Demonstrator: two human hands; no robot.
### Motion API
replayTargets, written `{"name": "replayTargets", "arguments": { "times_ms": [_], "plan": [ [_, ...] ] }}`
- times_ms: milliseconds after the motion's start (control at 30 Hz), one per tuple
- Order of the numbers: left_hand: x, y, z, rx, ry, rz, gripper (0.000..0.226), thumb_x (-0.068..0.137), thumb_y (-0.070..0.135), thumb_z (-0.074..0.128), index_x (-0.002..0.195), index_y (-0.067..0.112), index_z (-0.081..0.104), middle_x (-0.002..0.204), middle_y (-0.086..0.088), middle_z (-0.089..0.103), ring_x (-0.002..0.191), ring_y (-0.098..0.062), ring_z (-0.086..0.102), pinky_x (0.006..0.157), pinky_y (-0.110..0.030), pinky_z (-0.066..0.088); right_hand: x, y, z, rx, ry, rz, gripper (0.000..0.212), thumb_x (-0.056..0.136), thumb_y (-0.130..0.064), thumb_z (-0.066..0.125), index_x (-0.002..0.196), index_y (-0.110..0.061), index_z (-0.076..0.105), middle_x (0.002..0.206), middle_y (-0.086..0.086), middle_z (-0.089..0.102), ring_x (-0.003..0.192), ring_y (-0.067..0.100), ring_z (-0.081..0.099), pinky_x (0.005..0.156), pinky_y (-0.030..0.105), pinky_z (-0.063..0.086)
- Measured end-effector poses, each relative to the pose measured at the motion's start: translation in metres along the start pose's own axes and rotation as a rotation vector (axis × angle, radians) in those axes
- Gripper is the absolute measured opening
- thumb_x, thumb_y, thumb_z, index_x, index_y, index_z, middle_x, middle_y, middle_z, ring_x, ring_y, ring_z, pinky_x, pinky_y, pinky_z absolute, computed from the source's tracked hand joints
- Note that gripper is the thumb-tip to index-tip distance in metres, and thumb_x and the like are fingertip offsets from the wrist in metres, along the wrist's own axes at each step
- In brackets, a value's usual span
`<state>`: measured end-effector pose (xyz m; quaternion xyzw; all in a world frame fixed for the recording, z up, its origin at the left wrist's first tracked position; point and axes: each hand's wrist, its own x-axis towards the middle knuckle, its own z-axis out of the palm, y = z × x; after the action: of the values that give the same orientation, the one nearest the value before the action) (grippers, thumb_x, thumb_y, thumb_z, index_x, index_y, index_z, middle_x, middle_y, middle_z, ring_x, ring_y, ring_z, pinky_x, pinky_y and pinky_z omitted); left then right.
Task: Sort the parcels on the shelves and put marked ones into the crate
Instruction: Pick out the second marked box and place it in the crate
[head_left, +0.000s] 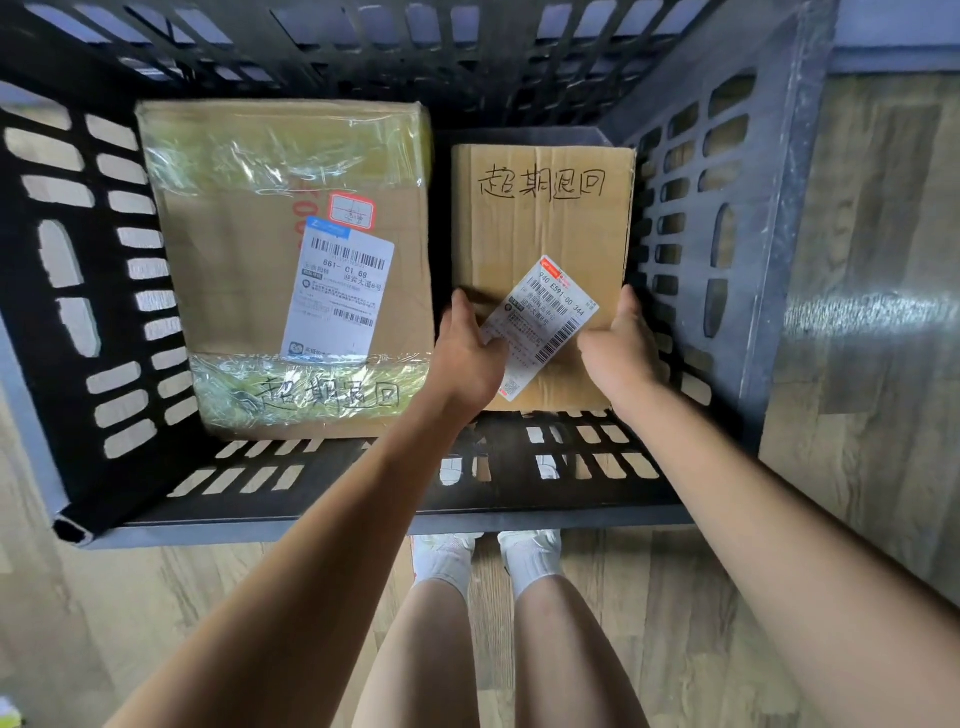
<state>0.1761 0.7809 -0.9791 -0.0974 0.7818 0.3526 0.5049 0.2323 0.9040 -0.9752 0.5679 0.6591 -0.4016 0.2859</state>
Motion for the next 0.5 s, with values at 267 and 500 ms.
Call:
{"name": "replayTargets", "arguments": {
  "times_ms": [267,500],
  "plan": [
    [-0.014,0.009,-0.005,-0.007,-0.011,0.026,0.071,0.069,0.020,0.054,0.135,0.002,0.034,0.125,-0.008,0.055,0.117,-0.026,0.051,0.096,-0.041,0.046,-0.027,-0.005,-0.021,-0.050,-0.063,-0.111,0.075,0.090,-0.008,0.051,0.149,-0.022,0.008,0.155,-0.001,0.019,0.136,0.020,0.030,0.087,0.011,0.037],
    [-0.070,0.057,-0.041,-0.025,-0.004,0.179,0.075,0.083,0.004,0.061,0.146,0.012,0.020,0.139,0.010,0.039,0.124,-0.002,0.038,0.094,-0.007,0.029,-0.077,-0.022,-0.059,0.014,-0.040,-0.263,0.075,0.087,-0.011,0.060,0.148,-0.024,0.019,0.153,-0.002,0.024,0.139,0.020,0.026,0.108,0.033,0.028]
  ]
}}
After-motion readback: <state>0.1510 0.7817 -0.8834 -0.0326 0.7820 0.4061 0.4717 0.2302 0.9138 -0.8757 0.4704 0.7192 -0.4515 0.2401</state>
